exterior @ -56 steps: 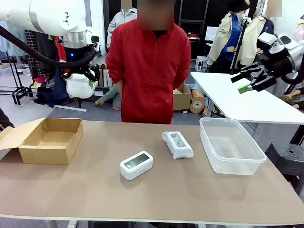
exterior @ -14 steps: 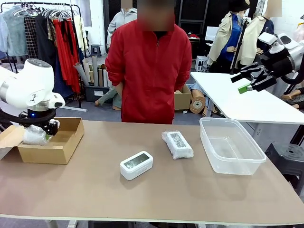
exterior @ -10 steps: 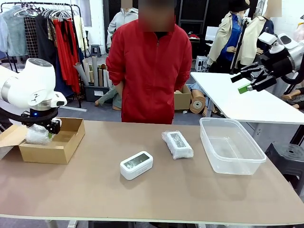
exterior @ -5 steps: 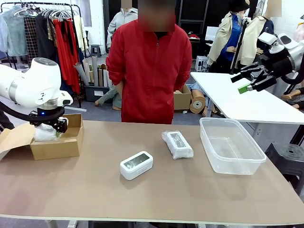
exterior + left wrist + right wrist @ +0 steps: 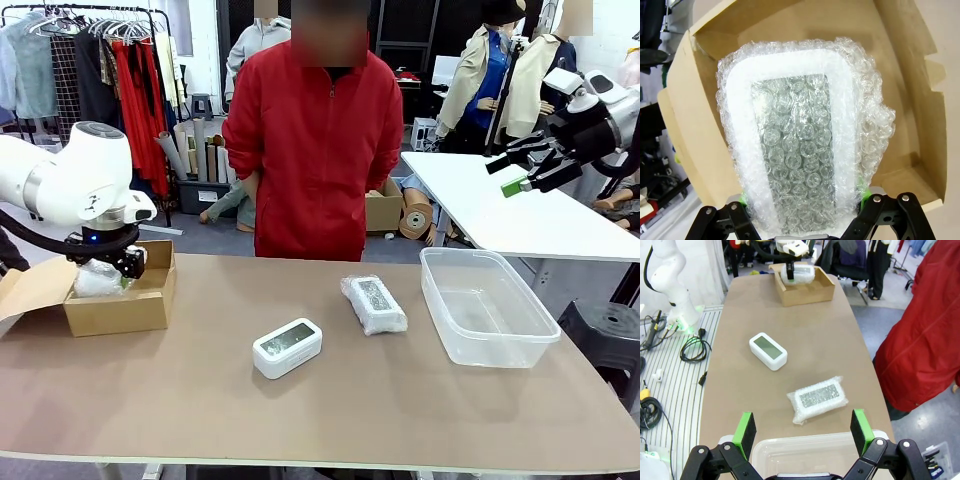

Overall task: Separate and place wrapped and unwrapped clocks.
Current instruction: If the picked Digital clock is wrapped, place it in the Package Box ; if not, place it in the Organizing box.

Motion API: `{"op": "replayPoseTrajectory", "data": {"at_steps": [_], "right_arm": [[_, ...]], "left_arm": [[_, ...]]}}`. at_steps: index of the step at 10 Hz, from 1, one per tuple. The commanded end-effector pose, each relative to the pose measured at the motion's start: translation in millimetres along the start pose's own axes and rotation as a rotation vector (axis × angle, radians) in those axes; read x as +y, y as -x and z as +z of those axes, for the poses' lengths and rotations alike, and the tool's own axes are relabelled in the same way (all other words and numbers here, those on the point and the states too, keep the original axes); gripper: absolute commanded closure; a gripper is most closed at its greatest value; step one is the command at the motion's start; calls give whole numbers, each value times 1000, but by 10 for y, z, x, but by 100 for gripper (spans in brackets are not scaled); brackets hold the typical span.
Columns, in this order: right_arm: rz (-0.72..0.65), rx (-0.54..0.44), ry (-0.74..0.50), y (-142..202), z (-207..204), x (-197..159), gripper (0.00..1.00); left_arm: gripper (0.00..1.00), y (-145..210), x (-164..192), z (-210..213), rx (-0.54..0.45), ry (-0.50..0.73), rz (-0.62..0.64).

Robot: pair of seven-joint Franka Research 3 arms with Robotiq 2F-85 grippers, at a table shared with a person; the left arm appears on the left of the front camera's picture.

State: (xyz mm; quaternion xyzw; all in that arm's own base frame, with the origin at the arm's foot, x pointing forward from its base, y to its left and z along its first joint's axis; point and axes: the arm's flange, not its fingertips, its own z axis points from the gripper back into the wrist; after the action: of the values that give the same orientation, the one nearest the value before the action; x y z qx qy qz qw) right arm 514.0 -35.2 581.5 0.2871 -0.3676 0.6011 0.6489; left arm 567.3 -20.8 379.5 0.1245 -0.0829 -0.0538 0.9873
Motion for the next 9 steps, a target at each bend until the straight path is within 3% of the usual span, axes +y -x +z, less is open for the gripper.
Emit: {"op": "replayPoseTrajectory", "data": {"at_steps": [1, 7, 9], "right_arm": [[4, -3, 0, -19, 3, 6, 0], [4, -3, 0, -19, 3, 6, 0], [4, -3, 0, -19, 3, 6, 0]], "left_arm": [[100, -26, -5, -41, 6, -26, 29], [98, -50, -13, -227, 34, -35, 45], [60, -54, -27, -231, 40, -34, 44]]}}
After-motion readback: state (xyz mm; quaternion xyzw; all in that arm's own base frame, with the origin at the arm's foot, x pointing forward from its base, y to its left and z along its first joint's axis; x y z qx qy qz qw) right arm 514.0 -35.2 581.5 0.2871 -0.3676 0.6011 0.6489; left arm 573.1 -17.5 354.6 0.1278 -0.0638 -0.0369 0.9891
